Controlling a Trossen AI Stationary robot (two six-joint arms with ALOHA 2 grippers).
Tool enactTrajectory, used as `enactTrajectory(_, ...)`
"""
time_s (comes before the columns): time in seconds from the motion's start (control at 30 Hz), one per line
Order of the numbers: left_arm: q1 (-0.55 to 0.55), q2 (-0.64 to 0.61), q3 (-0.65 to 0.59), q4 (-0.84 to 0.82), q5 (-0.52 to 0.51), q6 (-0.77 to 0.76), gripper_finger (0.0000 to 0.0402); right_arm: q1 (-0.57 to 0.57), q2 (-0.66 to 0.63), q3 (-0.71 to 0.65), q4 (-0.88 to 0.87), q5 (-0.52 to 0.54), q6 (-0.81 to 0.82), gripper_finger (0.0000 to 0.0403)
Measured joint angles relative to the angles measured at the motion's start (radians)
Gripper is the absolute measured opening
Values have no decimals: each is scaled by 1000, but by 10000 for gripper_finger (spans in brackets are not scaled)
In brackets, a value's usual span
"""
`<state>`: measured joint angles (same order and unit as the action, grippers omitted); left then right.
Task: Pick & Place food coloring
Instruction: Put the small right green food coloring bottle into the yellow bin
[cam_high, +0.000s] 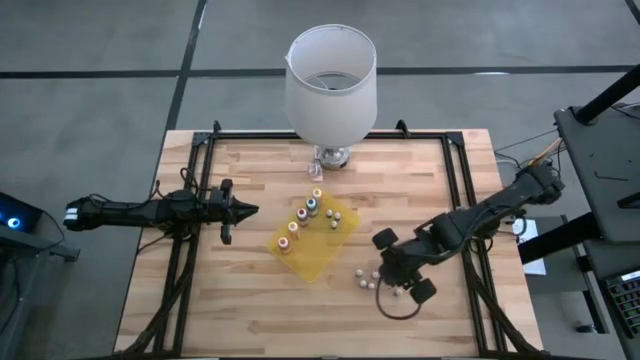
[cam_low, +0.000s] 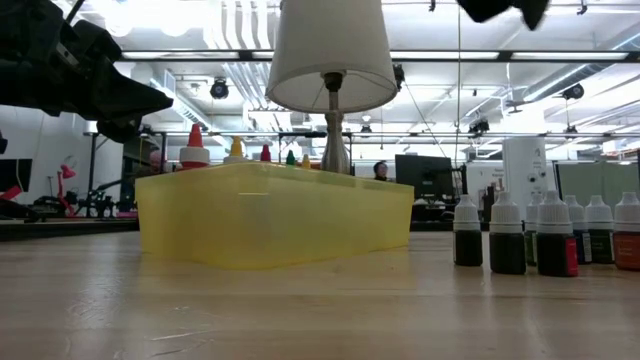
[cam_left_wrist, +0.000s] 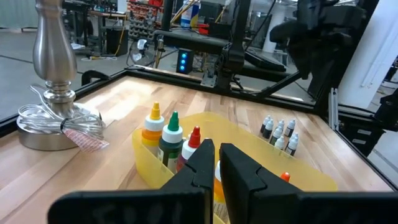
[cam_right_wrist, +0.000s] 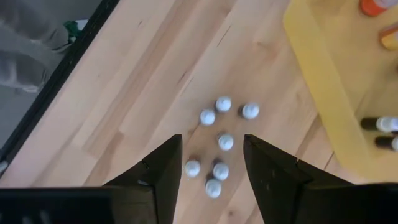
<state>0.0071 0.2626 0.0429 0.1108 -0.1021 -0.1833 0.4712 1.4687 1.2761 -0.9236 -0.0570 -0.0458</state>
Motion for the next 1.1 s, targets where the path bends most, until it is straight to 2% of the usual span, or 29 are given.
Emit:
enactTrajectory(0.27, 0, 0, 0, 0, 0, 0, 0, 43, -137, -138, 3, 5, 71, 175)
enactTrajectory(0.47, 0, 0, 0, 0, 0, 0, 0, 76, -172, -199, 10, 7, 110, 191)
enactTrajectory(0.77, 0, 0, 0, 0, 0, 0, 0, 136, -158, -214, 24, 6, 163, 214)
enactTrajectory(1.1, 0, 0, 0, 0, 0, 0, 0, 200, -77, -223, 70, 4, 171, 217)
